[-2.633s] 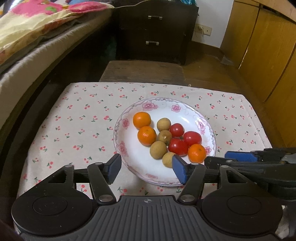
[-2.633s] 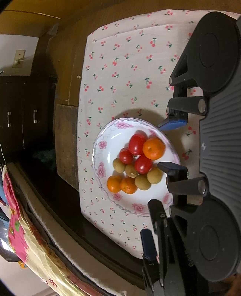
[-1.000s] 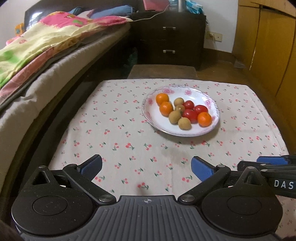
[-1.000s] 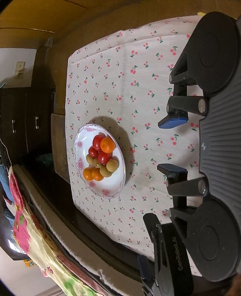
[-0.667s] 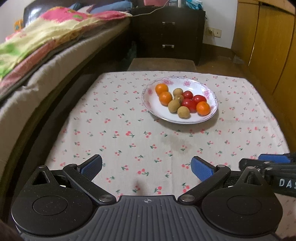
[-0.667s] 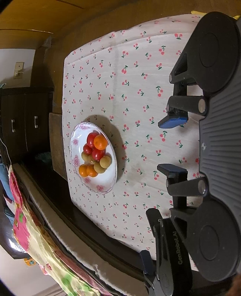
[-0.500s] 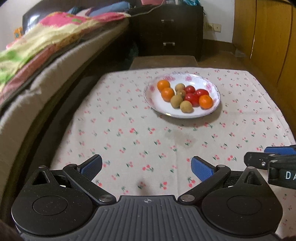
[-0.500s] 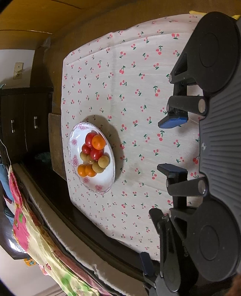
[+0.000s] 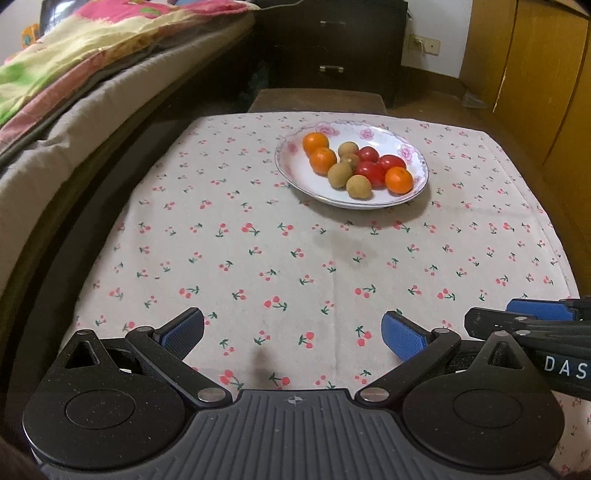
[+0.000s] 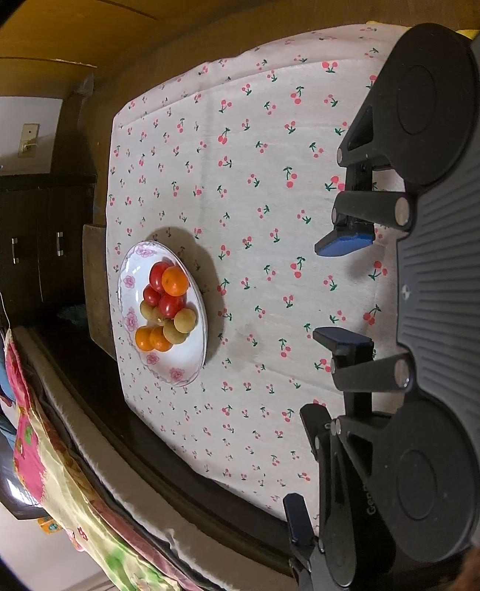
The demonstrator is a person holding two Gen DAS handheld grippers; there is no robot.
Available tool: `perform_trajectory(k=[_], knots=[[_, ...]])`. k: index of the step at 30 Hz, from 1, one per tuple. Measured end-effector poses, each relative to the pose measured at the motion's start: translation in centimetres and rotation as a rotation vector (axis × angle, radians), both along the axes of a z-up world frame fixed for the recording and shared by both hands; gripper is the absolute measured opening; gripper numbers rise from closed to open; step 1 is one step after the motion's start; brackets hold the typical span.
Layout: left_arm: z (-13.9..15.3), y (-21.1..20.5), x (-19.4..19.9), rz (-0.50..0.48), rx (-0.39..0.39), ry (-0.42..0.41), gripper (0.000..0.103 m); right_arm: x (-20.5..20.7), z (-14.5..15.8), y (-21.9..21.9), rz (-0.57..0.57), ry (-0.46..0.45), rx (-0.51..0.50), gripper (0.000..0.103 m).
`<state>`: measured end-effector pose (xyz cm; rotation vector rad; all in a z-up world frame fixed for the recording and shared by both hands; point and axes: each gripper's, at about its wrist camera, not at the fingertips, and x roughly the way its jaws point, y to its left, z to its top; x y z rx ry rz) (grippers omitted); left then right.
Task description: Organize fruits
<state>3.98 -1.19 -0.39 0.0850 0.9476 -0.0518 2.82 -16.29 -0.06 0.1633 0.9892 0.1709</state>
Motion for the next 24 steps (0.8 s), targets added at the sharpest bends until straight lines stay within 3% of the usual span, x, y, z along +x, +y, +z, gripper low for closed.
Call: perform_trajectory(k=[24], knots=[[-0.13,0.10,-0.36,0.007,-0.012,0.006,0.103,-0.44,0.10,0.05,-0.004,0.006,-0.002,0.043]])
